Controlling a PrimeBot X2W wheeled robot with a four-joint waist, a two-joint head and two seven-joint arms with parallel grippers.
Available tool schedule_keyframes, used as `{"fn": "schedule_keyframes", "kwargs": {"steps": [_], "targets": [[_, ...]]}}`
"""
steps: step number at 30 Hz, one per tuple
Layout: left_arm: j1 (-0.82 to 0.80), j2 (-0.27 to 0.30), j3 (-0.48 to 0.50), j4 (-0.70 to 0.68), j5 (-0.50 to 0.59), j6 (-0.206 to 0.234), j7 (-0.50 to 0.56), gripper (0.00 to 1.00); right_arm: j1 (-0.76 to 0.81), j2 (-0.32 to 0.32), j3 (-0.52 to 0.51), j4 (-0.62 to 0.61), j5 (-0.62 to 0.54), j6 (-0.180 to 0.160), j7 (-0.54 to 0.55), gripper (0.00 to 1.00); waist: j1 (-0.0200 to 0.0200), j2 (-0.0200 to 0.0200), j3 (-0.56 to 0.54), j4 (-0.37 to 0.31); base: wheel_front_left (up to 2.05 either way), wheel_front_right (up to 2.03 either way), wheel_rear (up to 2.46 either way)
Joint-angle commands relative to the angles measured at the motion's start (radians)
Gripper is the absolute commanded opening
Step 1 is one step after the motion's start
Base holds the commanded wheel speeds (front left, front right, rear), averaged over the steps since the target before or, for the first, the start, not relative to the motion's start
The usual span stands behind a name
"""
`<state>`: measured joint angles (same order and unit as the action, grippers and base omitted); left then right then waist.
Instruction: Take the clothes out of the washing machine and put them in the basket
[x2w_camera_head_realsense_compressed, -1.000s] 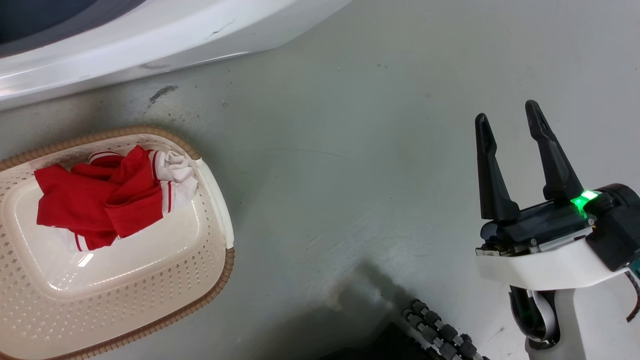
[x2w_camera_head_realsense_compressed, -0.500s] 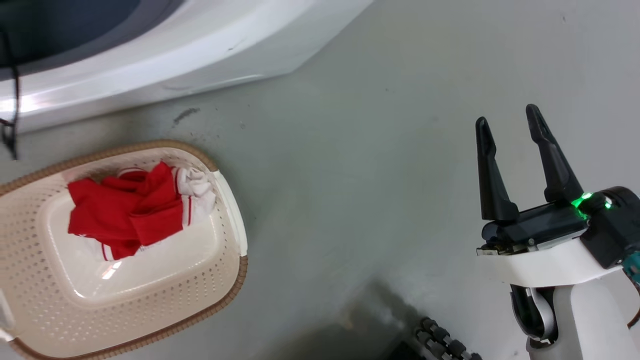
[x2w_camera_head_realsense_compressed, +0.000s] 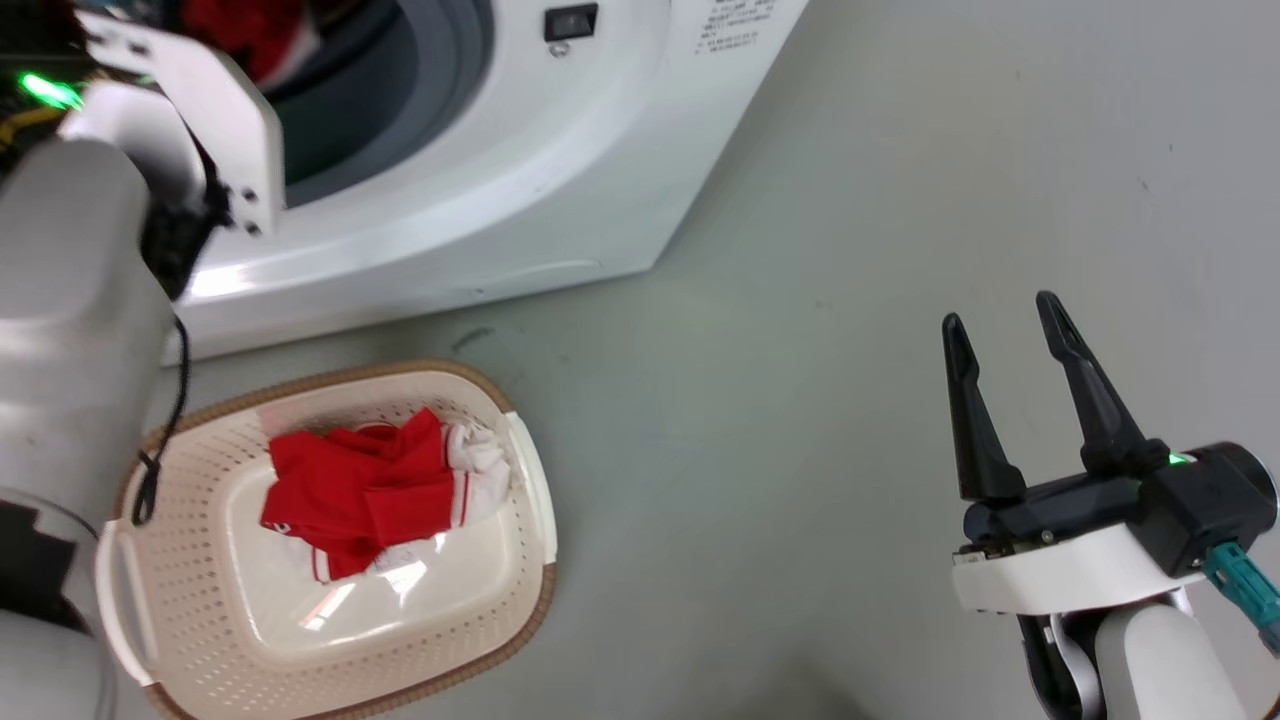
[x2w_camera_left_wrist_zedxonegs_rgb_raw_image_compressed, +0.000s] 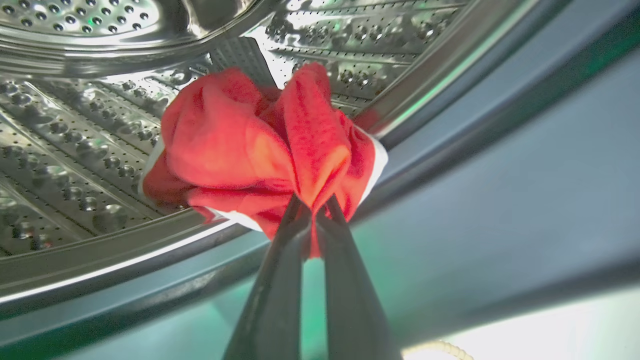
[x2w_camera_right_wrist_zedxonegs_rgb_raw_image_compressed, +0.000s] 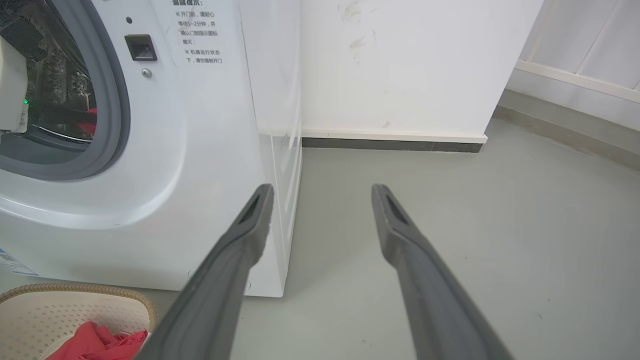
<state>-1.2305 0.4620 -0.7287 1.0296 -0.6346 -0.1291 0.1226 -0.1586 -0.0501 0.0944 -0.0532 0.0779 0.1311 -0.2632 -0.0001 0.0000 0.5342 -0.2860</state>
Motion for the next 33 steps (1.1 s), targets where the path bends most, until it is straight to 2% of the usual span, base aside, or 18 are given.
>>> {"fn": "schedule_keyframes", "kwargs": {"steps": [1, 14, 19, 25, 33], "targets": [[0.026, -0.007, -0.008, -0.01, -0.009, 0.0, -0.016, 0.0, 0.014, 0.0, -0.006, 0.004, -0.004, -0.001, -0.002, 1.0, 0.0001, 0.0, -0.05, 0.033, 0.0, 0.0, 0.0], [0.281, -0.016, -0.064, -0.155, -0.107, 0.0, -0.289, 0.0, 0.114, 0.0, -0.033, 0.038, -0.044, -0.001, -0.002, 1.0, 0.0001, 0.0, -0.235, 0.135, 0.0, 0.0, 0.0], [0.369, -0.006, -0.073, -0.26, -0.108, 0.01, -0.336, 0.0, 0.158, 0.0, -0.055, 0.048, -0.057, -0.001, -0.002, 1.0, 0.0001, 0.0, -0.307, 0.169, 0.0, 0.0, 0.0], [0.462, 0.05, -0.067, -0.454, -0.106, 0.075, -0.347, 0.0, 0.195, 0.0, -0.062, 0.054, -0.07, -0.001, -0.002, 1.0, 0.0001, 0.0, -0.374, 0.2, 0.0, 0.0, 0.0], [0.55, 0.17, -0.054, -0.81, -0.075, 0.21, -0.291, 0.0, 0.238, 0.0, -0.06, 0.058, -0.069, -0.001, -0.002, 1.0, 0.0001, 0.0, -0.429, 0.229, 0.0, 0.0, 0.0]]}}
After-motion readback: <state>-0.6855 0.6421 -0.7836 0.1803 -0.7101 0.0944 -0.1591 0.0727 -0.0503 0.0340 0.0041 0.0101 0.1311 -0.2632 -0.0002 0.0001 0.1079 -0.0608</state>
